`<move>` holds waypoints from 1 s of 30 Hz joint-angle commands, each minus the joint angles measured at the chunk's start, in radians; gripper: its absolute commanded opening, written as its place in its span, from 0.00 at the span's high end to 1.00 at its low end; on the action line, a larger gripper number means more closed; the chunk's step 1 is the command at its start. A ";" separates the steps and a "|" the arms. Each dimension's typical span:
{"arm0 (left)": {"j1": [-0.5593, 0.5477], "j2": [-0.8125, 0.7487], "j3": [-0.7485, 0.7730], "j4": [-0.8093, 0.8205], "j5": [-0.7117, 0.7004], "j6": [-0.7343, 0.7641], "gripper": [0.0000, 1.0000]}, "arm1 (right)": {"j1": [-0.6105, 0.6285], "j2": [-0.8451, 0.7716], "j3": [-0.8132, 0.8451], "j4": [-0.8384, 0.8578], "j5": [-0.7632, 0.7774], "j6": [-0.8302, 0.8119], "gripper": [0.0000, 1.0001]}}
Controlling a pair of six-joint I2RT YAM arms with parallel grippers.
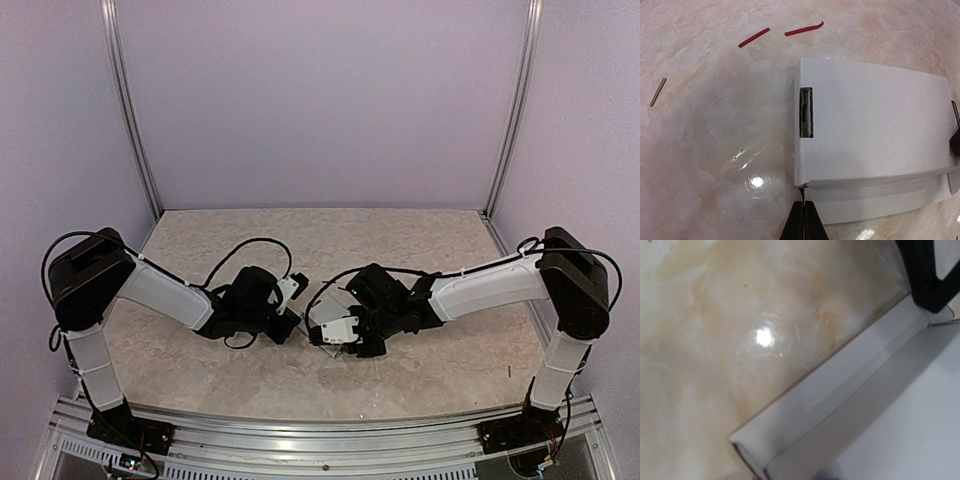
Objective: Fold the paper box
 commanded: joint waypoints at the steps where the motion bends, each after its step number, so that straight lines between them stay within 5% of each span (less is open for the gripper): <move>1: -0.048 -0.025 0.009 0.073 0.053 0.038 1.00 | 0.017 0.098 -0.038 -0.143 -0.042 0.018 0.69; 9: -0.065 -0.018 0.049 0.036 0.031 0.074 1.00 | 0.017 0.099 -0.043 -0.141 -0.039 0.010 0.69; 30: -0.003 0.117 0.359 -0.369 0.157 0.021 1.00 | 0.017 0.100 -0.063 -0.124 -0.042 -0.034 0.69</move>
